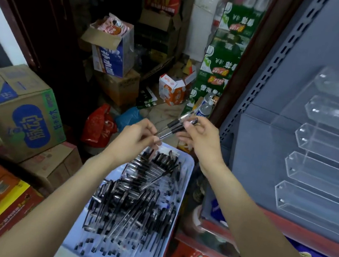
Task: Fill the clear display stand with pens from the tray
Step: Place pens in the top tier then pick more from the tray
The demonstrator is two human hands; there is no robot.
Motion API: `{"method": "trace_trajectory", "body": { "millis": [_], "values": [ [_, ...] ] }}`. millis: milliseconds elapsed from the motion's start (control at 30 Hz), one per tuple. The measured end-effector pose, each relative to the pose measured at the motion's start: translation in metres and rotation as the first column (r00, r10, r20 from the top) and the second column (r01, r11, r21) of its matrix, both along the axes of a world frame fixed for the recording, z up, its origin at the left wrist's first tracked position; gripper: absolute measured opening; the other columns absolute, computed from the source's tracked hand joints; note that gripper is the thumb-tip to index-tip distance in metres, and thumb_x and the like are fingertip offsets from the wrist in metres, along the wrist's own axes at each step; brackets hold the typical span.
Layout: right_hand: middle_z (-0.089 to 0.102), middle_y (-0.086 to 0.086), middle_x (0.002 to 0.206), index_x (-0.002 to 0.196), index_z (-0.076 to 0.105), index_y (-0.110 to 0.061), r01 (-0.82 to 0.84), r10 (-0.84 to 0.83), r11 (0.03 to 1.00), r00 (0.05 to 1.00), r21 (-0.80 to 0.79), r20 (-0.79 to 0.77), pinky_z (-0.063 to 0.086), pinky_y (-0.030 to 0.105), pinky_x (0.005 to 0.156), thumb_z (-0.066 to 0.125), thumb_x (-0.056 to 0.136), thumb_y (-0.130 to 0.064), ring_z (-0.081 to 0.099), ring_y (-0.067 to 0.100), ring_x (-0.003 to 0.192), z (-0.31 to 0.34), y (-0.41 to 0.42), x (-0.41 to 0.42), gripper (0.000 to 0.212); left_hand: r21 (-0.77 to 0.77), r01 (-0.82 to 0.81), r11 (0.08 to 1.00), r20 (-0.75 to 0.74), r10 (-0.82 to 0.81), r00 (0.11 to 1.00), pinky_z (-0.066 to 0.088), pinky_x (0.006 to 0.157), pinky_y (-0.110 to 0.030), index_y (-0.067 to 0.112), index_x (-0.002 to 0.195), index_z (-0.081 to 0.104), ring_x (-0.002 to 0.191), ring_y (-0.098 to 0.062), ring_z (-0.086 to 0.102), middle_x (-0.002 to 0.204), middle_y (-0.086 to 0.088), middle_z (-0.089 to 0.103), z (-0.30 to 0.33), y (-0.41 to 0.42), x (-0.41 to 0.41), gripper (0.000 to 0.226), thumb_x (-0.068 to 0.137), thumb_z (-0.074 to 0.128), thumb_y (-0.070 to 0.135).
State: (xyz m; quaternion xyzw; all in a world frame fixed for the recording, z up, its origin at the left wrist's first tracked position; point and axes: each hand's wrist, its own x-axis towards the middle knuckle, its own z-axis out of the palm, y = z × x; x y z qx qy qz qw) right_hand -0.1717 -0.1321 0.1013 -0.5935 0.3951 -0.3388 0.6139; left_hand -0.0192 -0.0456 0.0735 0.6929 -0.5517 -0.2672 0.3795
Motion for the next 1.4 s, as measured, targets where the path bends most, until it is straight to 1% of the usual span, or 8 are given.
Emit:
{"method": "trace_trajectory", "body": {
  "millis": [167, 367, 633, 733, 867, 1033, 1167, 1400],
  "values": [
    [0.065, 0.007, 0.081, 0.083, 0.056, -0.014, 0.134, -0.125, 0.984, 0.989, -0.119, 0.085, 0.059, 0.028, 0.075, 0.055, 0.092, -0.007, 0.068, 0.015, 0.068, 0.039, -0.02, -0.07, 0.012, -0.116, 0.065, 0.991, 0.086, -0.056, 0.995, 0.037, 0.057, -0.013, 0.011, 0.092, 0.035, 0.071, 0.013, 0.051, 0.079, 0.017, 0.056, 0.049, -0.037, -0.06, 0.01, 0.097, 0.043, 0.01],
    [0.066, 0.015, 0.087, 0.084, 0.056, -0.01, 0.263, -0.233, 0.958, 0.946, -0.115, 0.224, 0.058, 0.022, 0.072, 0.055, 0.092, -0.004, 0.07, 0.014, 0.069, 0.068, -0.048, -0.185, 0.01, -0.156, -0.04, 0.987, 0.509, 0.115, 0.853, 0.036, 0.077, -0.042, 0.008, 0.103, 0.042, 0.091, -0.04, 0.052, 0.096, -0.02, 0.058, 0.084, -0.095, -0.172, 0.012, 0.094, 0.039, 0.015],
    [0.066, 0.014, 0.086, 0.084, 0.055, -0.009, 0.331, -0.28, 0.938, 0.898, -0.102, 0.34, 0.057, 0.024, 0.075, 0.054, 0.092, -0.003, 0.07, 0.017, 0.073, 0.09, -0.1, -0.335, 0.01, -0.313, 0.044, 0.949, 0.417, 0.096, 0.904, 0.04, 0.062, -0.036, 0.021, 0.061, 0.026, 0.075, -0.031, 0.06, 0.069, 0.004, 0.061, 0.112, -0.151, -0.327, 0.049, 0.082, 0.062, 0.047],
    [0.064, 0.015, 0.088, 0.086, 0.055, -0.008, 0.332, -0.27, 0.936, 0.893, -0.121, 0.36, 0.058, 0.024, 0.075, 0.054, 0.092, -0.003, 0.069, 0.016, 0.071, 0.102, -0.119, -0.376, 0.008, -0.355, 0.05, 0.934, 0.366, 0.089, 0.926, 0.044, 0.067, -0.034, 0.028, 0.073, 0.045, 0.079, -0.024, 0.062, 0.077, 0.008, 0.065, 0.122, -0.172, -0.365, 0.031, 0.079, 0.064, 0.051],
    [0.064, 0.007, 0.088, 0.092, 0.058, -0.013, 0.423, -0.347, 0.861, 0.894, -0.281, 0.281, 0.054, 0.02, 0.065, 0.058, 0.09, -0.004, 0.066, 0.007, 0.071, 0.111, -0.15, -0.414, 0.009, -0.355, 0.039, 0.934, 0.387, 0.109, 0.916, 0.037, 0.062, -0.028, 0.032, 0.091, 0.069, 0.083, -0.021, 0.061, 0.077, 0.005, 0.066, 0.142, -0.195, -0.393, 0.021, 0.08, 0.063, 0.049],
    [0.051, 0.004, 0.125, 0.123, 0.05, -0.013, 0.52, -0.606, 0.677, 0.795, -0.522, 0.006, 0.039, 0.023, 0.095, 0.062, 0.088, -0.016, 0.051, 0.012, 0.109, 0.11, -0.187, -0.451, 0.037, -0.329, -0.003, 0.944, 0.428, 0.152, 0.891, 0.039, 0.06, -0.028, 0.025, 0.089, 0.072, 0.083, -0.024, 0.058, 0.079, 0.004, 0.062, 0.167, -0.235, -0.399, 0.02, 0.083, 0.065, 0.043],
    [0.037, 0.006, 0.146, 0.144, 0.03, -0.014, 0.418, -0.525, 0.811, 0.829, -0.409, -0.193, 0.032, 0.033, 0.111, 0.064, 0.088, -0.023, 0.038, 0.019, 0.134, 0.105, -0.209, -0.462, 0.066, -0.276, 0.011, 0.961, 0.501, 0.134, 0.855, 0.037, 0.067, -0.027, 0.024, 0.088, 0.073, 0.082, -0.026, 0.059, 0.085, 0.001, 0.069, 0.181, -0.265, -0.405, 0.019, 0.08, 0.069, 0.041],
    [0.058, 0.002, 0.129, 0.134, 0.049, -0.013, 0.376, -0.463, 0.845, 0.87, -0.381, -0.168, 0.04, 0.034, 0.105, 0.054, 0.092, -0.007, 0.052, 0.019, 0.122, 0.093, -0.223, -0.461, 0.042, -0.054, 0.11, 0.993, 0.551, -0.062, 0.833, 0.038, 0.069, -0.025, 0.027, 0.079, 0.07, 0.08, -0.019, 0.056, 0.08, 0.003, 0.065, 0.193, -0.301, -0.408, 0.015, 0.076, 0.072, 0.041]
  ]
}}
